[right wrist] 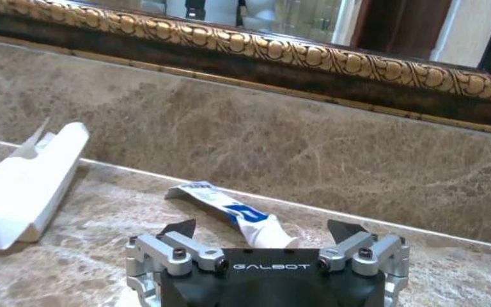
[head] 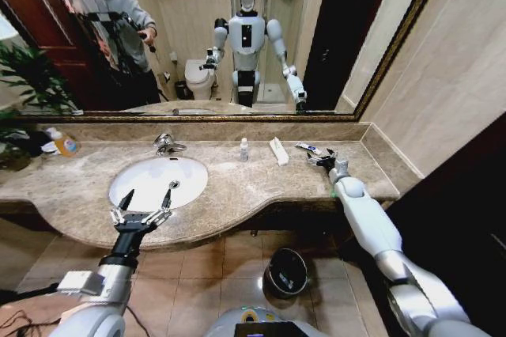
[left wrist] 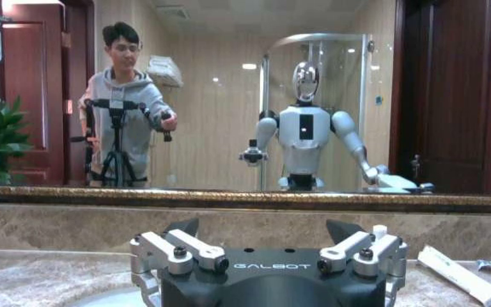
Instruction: Pick up the trash from the sink and place it in the trash bin.
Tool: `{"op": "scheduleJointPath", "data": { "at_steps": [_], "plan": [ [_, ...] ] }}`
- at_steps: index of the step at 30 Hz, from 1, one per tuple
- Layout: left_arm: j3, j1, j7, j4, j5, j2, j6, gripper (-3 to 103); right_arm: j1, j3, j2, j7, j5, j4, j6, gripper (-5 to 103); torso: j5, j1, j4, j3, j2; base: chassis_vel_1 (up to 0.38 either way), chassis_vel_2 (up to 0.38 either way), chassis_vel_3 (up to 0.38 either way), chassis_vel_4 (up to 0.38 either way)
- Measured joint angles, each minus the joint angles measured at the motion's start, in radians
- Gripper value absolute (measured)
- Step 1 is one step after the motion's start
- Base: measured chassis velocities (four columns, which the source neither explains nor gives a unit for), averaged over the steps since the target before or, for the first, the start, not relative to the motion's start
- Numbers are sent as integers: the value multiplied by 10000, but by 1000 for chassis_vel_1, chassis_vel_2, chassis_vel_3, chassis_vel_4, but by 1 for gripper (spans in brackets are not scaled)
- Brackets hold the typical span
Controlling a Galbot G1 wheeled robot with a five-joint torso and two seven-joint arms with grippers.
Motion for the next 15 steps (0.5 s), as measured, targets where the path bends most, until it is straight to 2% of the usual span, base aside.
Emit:
{"op": "scheduleJointPath", "data": {
  "at_steps": [8, 11, 14, 15],
  "plan": [
    [0, 0, 0, 0, 0, 0, 0, 100, 448, -124, 255, -11, 67, -763, 236, 101, 2, 0, 1, 0, 1, 0, 0, 0, 0],
    [0, 0, 0, 0, 1, 0, 0, 100, 507, -145, 305, 2, 116, -902, 322, 87, 1, 0, 0, 0, 1, 0, 0, 0, 0],
    [0, 0, 0, 0, 0, 0, 0, 100, 507, -154, 304, 3, 148, -912, 322, 82, 1, 0, 0, 0, 1, 0, 0, 0, 0],
    [0, 0, 0, 0, 0, 0, 0, 100, 507, -155, 304, 3, 158, -918, 320, 76, 1, 0, 0, 0, 1, 0, 0, 0, 0]
  ]
}}
